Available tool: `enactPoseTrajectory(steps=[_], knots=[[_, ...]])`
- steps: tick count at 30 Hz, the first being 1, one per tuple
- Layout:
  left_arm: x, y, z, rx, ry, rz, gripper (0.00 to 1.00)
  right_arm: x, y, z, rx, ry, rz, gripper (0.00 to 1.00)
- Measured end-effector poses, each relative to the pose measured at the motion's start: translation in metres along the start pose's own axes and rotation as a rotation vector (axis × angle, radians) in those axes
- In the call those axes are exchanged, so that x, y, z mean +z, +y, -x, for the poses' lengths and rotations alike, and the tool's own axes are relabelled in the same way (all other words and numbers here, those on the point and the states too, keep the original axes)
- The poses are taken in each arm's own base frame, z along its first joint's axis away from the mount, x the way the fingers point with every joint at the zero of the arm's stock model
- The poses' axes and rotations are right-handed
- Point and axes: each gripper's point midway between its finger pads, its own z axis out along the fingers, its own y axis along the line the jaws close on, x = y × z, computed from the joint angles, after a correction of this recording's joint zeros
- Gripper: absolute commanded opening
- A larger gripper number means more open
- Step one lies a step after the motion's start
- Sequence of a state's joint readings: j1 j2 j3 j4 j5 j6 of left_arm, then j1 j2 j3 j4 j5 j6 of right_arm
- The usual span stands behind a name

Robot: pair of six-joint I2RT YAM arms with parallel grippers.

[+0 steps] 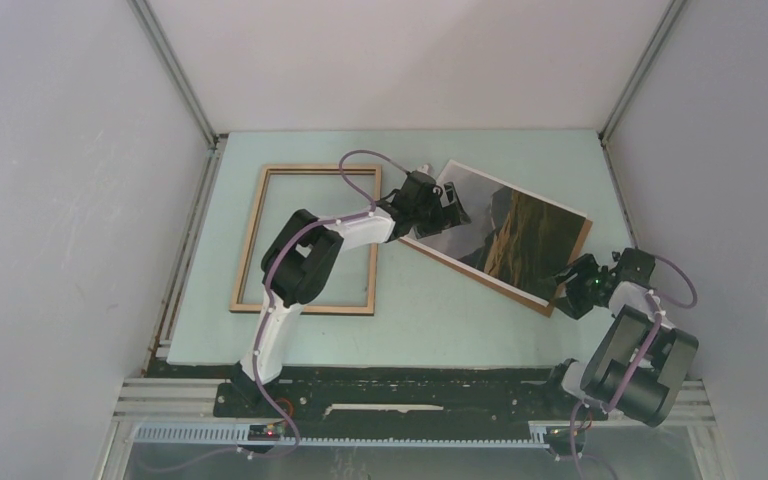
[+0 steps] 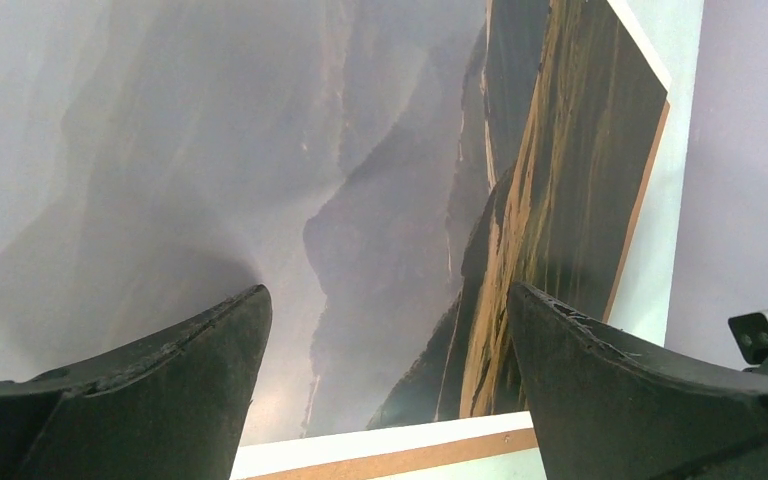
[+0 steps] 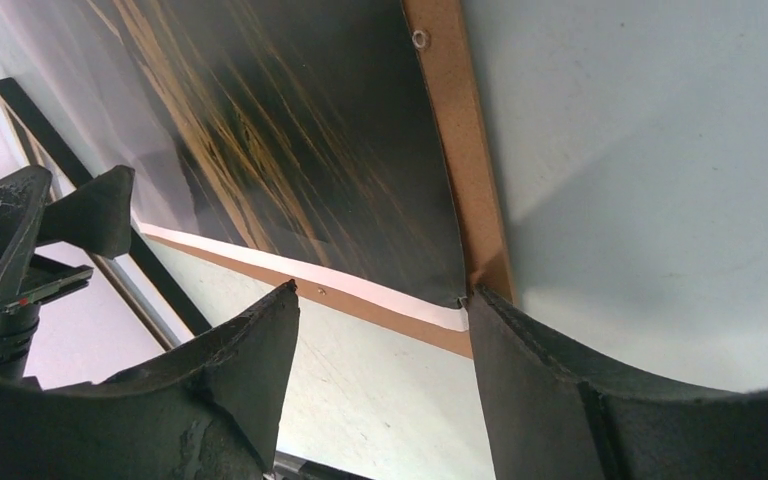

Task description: Put the photo into the frame

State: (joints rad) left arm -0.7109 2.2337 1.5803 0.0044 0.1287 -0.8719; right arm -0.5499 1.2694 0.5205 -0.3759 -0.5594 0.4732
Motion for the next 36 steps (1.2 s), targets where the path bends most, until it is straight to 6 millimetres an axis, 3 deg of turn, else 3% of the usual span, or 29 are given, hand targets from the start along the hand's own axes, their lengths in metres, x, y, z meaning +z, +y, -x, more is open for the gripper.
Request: enactPoseTrajectory(steps=[6,13,20,27,31,36], knots=[[0.000,-0.002,-0.001,-0.010,0.004,-0.014,1.00,0.003,0.010,0.001,-0.013,0.006,0.078,0.68],[0.000,-0.002,-0.002,-0.010,0.004,-0.018,1.00,-0.002,0.038,0.004,-0.056,-0.032,0.247,0.65],[0.000,-0.003,-0.002,-0.009,0.004,-0.019,1.00,0.006,0.048,0.026,-0.013,-0.098,0.327,0.64],[0.000,-0.002,-0.002,-0.008,0.002,-0.020,1.00,0.025,0.038,0.044,0.100,-0.068,0.338,0.55],[0.000,-0.002,-0.001,-0.005,0.001,-0.021,1.00,0.030,0.032,0.058,0.140,-0.065,0.344,0.40],[0.000,-0.002,-0.002,0.010,0.004,-0.024,1.00,0.034,0.035,0.068,0.144,-0.049,0.371,0.32]])
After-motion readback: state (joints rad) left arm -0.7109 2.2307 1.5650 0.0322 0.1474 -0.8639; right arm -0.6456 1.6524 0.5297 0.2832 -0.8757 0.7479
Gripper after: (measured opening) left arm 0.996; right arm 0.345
